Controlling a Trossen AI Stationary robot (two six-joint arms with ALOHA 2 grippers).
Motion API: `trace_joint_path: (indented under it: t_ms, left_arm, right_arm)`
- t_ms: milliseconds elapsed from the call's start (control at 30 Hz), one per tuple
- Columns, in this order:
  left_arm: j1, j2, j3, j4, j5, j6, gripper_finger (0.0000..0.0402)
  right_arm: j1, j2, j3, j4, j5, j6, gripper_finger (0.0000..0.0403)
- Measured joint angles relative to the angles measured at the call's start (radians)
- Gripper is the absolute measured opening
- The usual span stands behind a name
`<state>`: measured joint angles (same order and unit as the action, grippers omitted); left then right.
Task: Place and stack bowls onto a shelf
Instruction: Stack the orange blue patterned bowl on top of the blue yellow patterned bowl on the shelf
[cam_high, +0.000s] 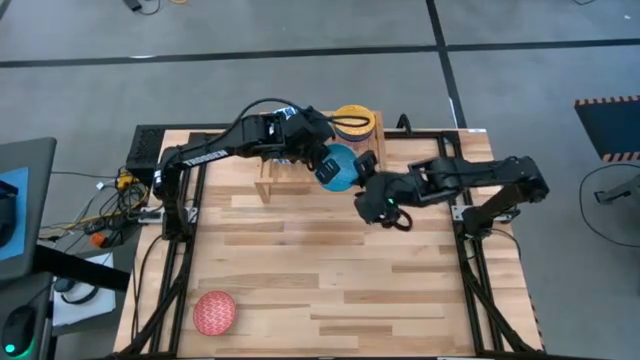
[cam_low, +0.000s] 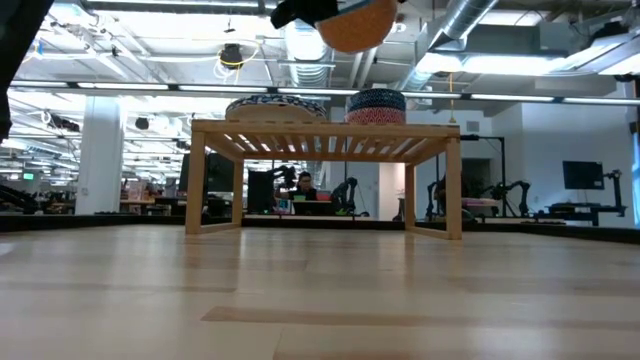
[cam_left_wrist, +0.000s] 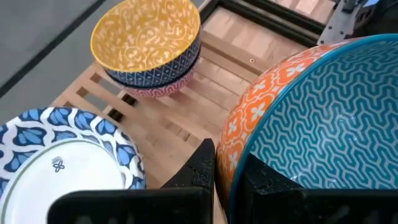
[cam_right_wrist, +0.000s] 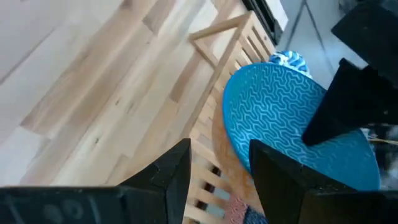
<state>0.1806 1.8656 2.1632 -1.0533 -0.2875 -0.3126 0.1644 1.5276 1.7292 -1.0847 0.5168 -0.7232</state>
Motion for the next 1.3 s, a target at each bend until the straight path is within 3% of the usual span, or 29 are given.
trace_joint_path:
  t_ms: [133,400,533,767,967,1300]
  left_arm:
    - [0.011,0.000,0.000,-0.033,0.024,0.003,0.0004]
    - [0.069,0.004,-0.001,-0.100,0.339,0.191,0.0004]
    - [0.087,0.005,-0.002,-0.102,0.406,0.224,0.0005]
    - [0.089,0.005,-0.002,-0.103,0.449,0.283,0.0005]
    - [0.095,0.005,-0.002,-0.107,0.489,0.313,0.0011]
    - [0.093,0.005,-0.002,-0.146,0.510,0.266,0.0013]
  right_arm:
    - [-0.030,0.019,-0.001,0.020,-0.034,-0.074,0.0187]
    - [-0.033,0.016,0.001,0.032,-0.176,-0.188,0.0163]
    - [-0.041,0.015,0.002,0.046,-0.180,-0.197,0.0151]
    - [-0.080,0.014,0.003,0.047,-0.197,-0.172,0.0128]
    - [-0.082,0.014,0.002,0.054,-0.274,-0.138,0.0102]
    - [-0.080,0.015,0.000,0.061,-0.287,-0.126,0.0097]
